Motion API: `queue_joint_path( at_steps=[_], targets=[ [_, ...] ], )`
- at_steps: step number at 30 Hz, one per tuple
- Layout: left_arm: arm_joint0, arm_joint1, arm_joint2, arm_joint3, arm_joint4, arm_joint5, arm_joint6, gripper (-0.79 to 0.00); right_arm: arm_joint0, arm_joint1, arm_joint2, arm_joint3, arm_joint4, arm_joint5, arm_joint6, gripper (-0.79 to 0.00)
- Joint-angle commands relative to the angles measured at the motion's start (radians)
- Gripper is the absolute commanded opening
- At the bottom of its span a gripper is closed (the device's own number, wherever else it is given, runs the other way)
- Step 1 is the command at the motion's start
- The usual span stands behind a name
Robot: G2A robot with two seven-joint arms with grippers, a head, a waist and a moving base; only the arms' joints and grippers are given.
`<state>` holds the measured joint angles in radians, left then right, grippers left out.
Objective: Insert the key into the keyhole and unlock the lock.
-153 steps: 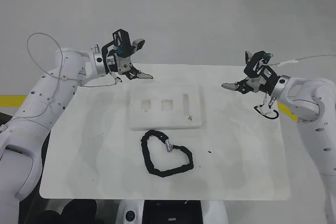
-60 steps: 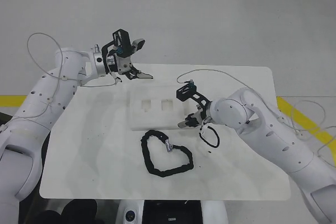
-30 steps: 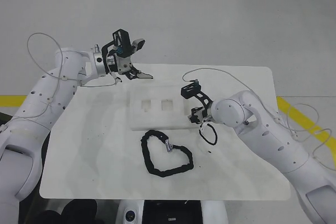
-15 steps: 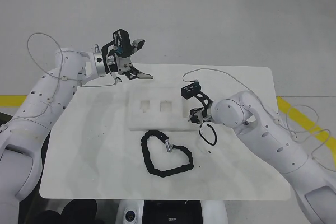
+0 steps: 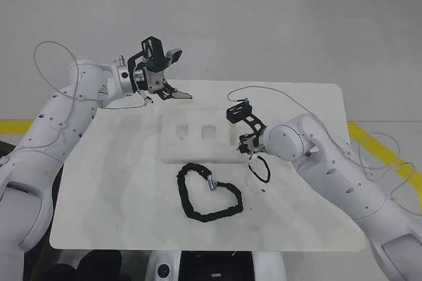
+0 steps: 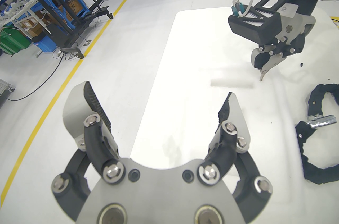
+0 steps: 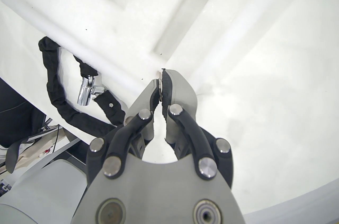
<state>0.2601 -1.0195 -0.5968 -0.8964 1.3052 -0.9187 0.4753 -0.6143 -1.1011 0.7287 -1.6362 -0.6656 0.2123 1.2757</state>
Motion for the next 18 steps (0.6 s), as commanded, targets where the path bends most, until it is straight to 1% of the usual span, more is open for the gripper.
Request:
queue_joint_path(
  at_steps=[1, 5, 9, 14, 18],
  targets=[
    [0.000, 0.000, 0.000, 0.000, 0.000, 0.000, 0.000, 0.000, -0.001, 0.001, 0.003, -0.020, -0.024, 0.017, 0.012, -0.785],
    [0.000, 0.000, 0.000, 0.000, 0.000, 0.000, 0.000, 0.000, -0.004, 0.006, 0.019, -0.060, -0.087, 0.046, 0.035, -0.785],
    [0.000, 0.000, 0.000, 0.000, 0.000, 0.000, 0.000, 0.000, -0.016, 0.011, 0.043, -0.087, -0.121, 0.054, 0.043, -0.785],
    [0.000, 0.000, 0.000, 0.000, 0.000, 0.000, 0.000, 0.000, -0.034, 0.018, 0.066, -0.110, -0.167, 0.041, 0.054, -0.785],
    [0.000, 0.000, 0.000, 0.000, 0.000, 0.000, 0.000, 0.000, -0.021, 0.014, 0.035, -0.113, -0.245, 0.013, 0.102, -0.785]
  ],
)
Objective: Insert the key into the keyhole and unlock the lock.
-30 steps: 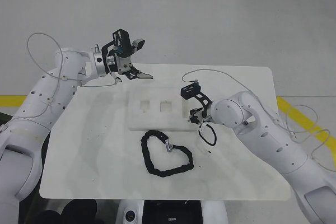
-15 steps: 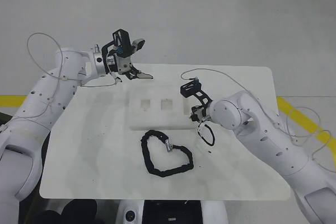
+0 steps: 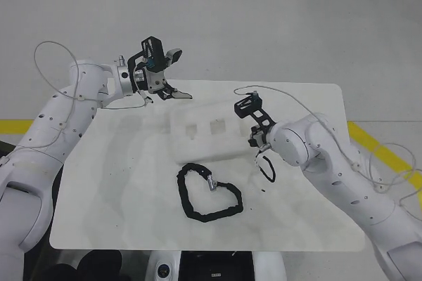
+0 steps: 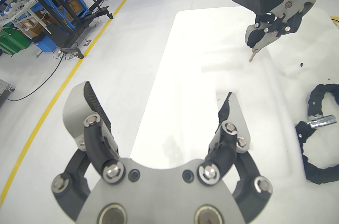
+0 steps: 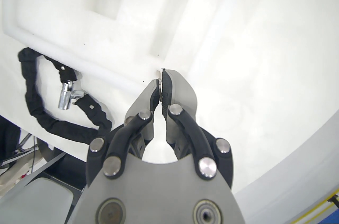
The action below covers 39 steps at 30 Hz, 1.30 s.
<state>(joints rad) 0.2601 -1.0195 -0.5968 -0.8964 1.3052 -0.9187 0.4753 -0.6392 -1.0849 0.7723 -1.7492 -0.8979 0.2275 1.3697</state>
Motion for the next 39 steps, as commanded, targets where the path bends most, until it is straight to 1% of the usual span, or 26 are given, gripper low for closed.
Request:
queue_joint_path(
  at_steps=[1, 8, 10, 12, 15, 17, 25, 29, 36, 39],
  targets=[
    [0.000, 0.000, 0.000, 0.000, 0.000, 0.000, 0.000, 0.000, 0.011, -0.006, -0.022, 0.002, -0.028, -0.007, 0.017, -0.785],
    [0.000, 0.000, 0.000, 0.000, 0.000, 0.000, 0.000, 0.000, 0.061, -0.040, -0.084, 0.032, -0.079, 0.021, 0.049, -0.785],
    [0.000, 0.000, 0.000, 0.000, 0.000, 0.000, 0.000, 0.000, 0.063, -0.046, -0.076, 0.034, -0.064, 0.032, 0.043, -0.785],
    [0.000, 0.000, 0.000, 0.000, 0.000, 0.000, 0.000, 0.000, 0.053, -0.045, -0.044, 0.032, -0.035, 0.047, 0.027, -0.785],
    [0.000, 0.000, 0.000, 0.000, 0.000, 0.000, 0.000, 0.000, 0.008, -0.033, 0.035, 0.022, 0.048, 0.021, -0.020, -0.785],
    [0.000, 0.000, 0.000, 0.000, 0.000, 0.000, 0.000, 0.000, -0.033, -0.021, 0.098, 0.012, 0.107, -0.019, -0.055, -0.785],
    [0.000, 0.000, 0.000, 0.000, 0.000, 0.000, 0.000, 0.000, -0.221, 0.031, 0.368, -0.022, 0.317, -0.230, -0.187, -0.785],
    [0.000, 0.000, 0.000, 0.000, 0.000, 0.000, 0.000, 0.000, -0.299, 0.051, 0.481, -0.044, 0.372, -0.297, -0.224, -0.785],
    [0.000, 0.000, 0.000, 0.000, 0.000, 0.000, 0.000, 0.000, -0.402, 0.072, 0.647, -0.040, 0.521, -0.437, -0.327, -0.785],
    [0.000, 0.000, 0.000, 0.000, 0.000, 0.000, 0.000, 0.000, -0.438, 0.078, 0.707, -0.036, 0.561, -0.472, -0.366, -0.785]
  ],
)
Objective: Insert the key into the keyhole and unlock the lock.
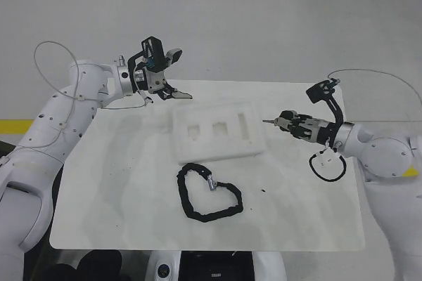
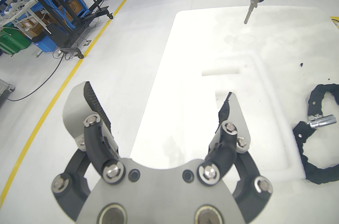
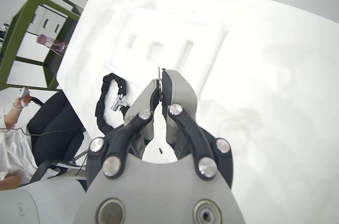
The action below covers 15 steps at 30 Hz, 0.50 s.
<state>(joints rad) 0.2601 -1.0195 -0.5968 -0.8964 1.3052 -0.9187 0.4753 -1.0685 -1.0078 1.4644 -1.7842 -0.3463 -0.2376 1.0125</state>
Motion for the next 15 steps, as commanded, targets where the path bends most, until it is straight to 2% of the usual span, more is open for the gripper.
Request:
queue_joint_path(
  at_steps=[1, 11, 15],
  targets=[
    [0.000, 0.000, 0.000, 0.000, 0.000, 0.000, 0.000, 0.000, -0.020, 0.003, 0.030, -0.004, 0.019, -0.014, -0.019, -0.785],
    [0.000, 0.000, 0.000, 0.000, 0.000, 0.000, 0.000, 0.000, -0.072, 0.017, 0.131, 0.007, 0.100, -0.122, -0.102, -0.785],
    [0.000, 0.000, 0.000, 0.000, 0.000, 0.000, 0.000, 0.000, -0.072, 0.017, 0.131, 0.007, 0.100, -0.122, -0.102, -0.785]
  ],
)
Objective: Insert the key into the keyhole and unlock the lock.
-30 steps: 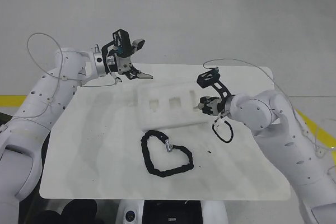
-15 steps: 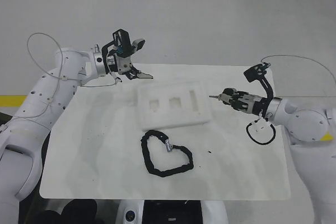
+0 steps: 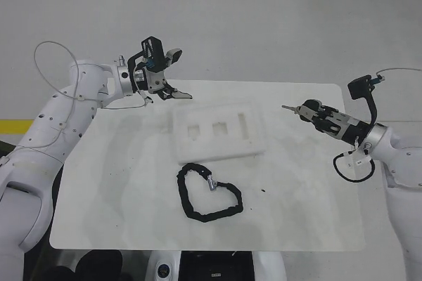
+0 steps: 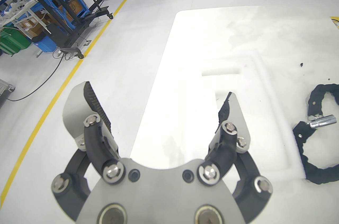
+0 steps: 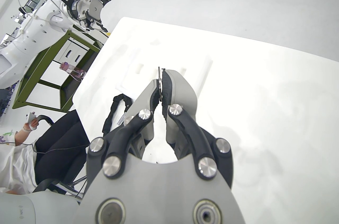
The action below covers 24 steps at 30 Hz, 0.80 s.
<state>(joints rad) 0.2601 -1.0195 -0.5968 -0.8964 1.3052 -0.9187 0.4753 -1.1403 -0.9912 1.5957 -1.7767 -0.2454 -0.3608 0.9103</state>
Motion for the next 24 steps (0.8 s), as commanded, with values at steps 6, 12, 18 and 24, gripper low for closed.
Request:
queue_joint_path(
  at_steps=[6, 12, 18, 24],
  targets=[
    [0.000, 0.000, 0.000, 0.000, 0.000, 0.000, 0.000, 0.000, 0.000, 0.000, 0.000, 0.000, -0.001, 0.001, 0.000, -0.785],
    [0.000, 0.000, 0.000, 0.000, 0.000, 0.000, 0.000, 0.000, 0.000, 0.000, 0.000, 0.000, -0.001, 0.001, 0.000, -0.785],
    [0.000, 0.000, 0.000, 0.000, 0.000, 0.000, 0.000, 0.000, 0.000, 0.000, 0.000, 0.000, -0.001, 0.001, 0.000, -0.785],
    [0.034, 0.001, 0.003, -0.077, 0.024, -0.033, -0.094, 0.000, 0.000, 0.000, 0.000, 0.000, -0.001, 0.001, 0.000, -0.785]
  ],
)
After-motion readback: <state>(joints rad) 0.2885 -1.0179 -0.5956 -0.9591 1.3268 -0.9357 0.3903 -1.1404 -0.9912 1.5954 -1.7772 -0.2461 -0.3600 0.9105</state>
